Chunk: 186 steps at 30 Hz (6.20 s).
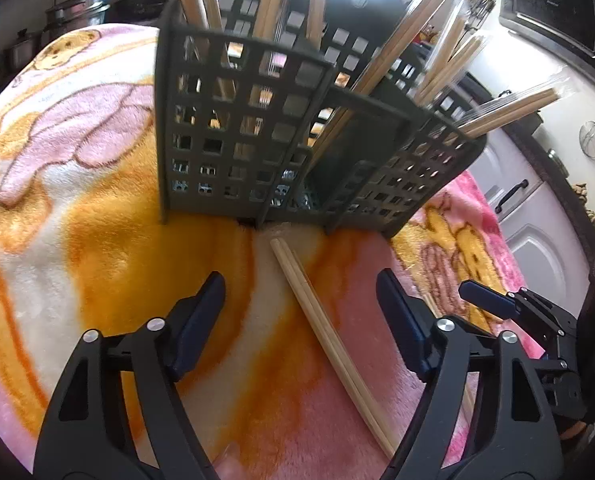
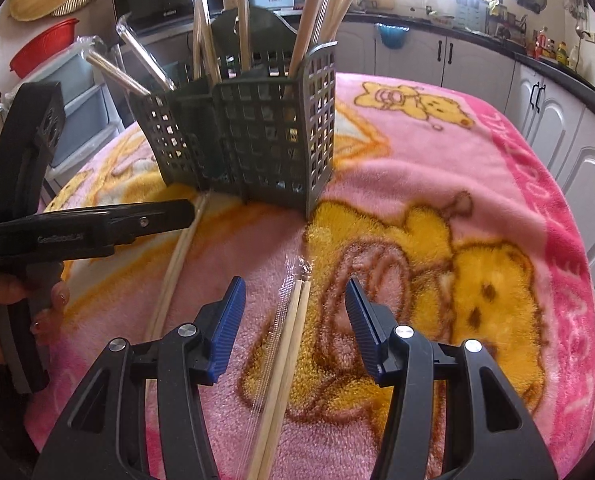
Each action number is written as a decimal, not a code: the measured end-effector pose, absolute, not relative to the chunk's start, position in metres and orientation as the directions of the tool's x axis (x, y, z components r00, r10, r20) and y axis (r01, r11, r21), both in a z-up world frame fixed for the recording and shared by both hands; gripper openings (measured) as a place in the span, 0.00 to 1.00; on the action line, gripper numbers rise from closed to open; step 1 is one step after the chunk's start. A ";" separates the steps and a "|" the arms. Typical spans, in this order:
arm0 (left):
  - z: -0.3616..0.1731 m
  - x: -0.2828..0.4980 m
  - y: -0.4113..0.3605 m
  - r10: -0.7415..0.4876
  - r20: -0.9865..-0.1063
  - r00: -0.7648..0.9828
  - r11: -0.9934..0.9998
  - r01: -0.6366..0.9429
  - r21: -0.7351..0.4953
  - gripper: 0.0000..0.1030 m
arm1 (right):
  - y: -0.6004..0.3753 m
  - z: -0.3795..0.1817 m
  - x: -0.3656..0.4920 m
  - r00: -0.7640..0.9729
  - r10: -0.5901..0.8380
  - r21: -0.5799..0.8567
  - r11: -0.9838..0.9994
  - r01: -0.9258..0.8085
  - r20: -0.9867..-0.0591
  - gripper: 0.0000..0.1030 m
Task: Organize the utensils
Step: 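Close the left tool on a wrapped chopstick while the right tool grasps another, then lift the wrapped chopsticks and carry them over the caddy with both tools, then lower the held chopsticks into the green caddy with both tools, then open both tools to release the chopsticks inside the caddy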
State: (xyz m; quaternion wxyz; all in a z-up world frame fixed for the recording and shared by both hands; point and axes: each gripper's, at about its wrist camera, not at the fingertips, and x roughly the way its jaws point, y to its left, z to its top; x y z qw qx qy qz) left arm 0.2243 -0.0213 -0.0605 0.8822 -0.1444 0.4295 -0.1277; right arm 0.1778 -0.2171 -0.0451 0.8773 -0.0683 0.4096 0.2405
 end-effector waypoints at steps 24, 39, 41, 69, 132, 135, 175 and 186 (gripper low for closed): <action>-0.070 0.239 0.002 -0.246 -0.762 0.600 0.956 0.020 -0.293 0.15 | -0.191 -0.065 0.210 0.483 0.315 0.072 0.887 -0.457 -0.817 0.39; -0.070 0.230 0.037 -0.356 -0.732 0.581 0.908 0.029 -0.418 0.08 | -0.165 -0.055 0.193 0.478 0.362 0.033 0.823 -0.567 -0.801 0.04; -0.069 0.227 0.042 -0.368 -0.726 0.581 0.900 0.027 -0.435 0.08 | -0.161 -0.050 0.188 0.477 0.381 0.037 0.810 -0.585 -0.792 0.04; 0.045 0.153 0.064 -0.428 -0.462 0.776 0.856 0.184 -0.484 0.04 | -0.172 0.067 0.138 0.620 0.605 0.087 0.747 -0.659 -0.499 0.04; 0.179 0.193 0.038 -0.238 -0.142 0.961 0.939 0.190 -0.287 0.04 | -0.194 0.186 0.209 0.830 0.547 0.080 0.828 -0.555 0.109 0.04; 0.175 0.199 0.037 -0.228 -0.142 0.963 0.940 0.180 -0.289 0.04 | -0.190 0.183 0.215 0.844 0.523 0.075 0.843 -0.533 0.121 0.04; 0.089 0.232 0.000 -0.224 -0.236 0.945 0.960 0.172 -0.221 0.04 | -0.182 0.088 0.240 0.889 0.457 0.119 0.882 -0.455 0.012 0.05; 0.080 0.226 -0.001 -0.246 -0.285 0.926 0.956 0.183 -0.229 0.08 | -0.198 0.080 0.228 0.875 0.478 0.157 0.873 -0.462 -0.084 0.19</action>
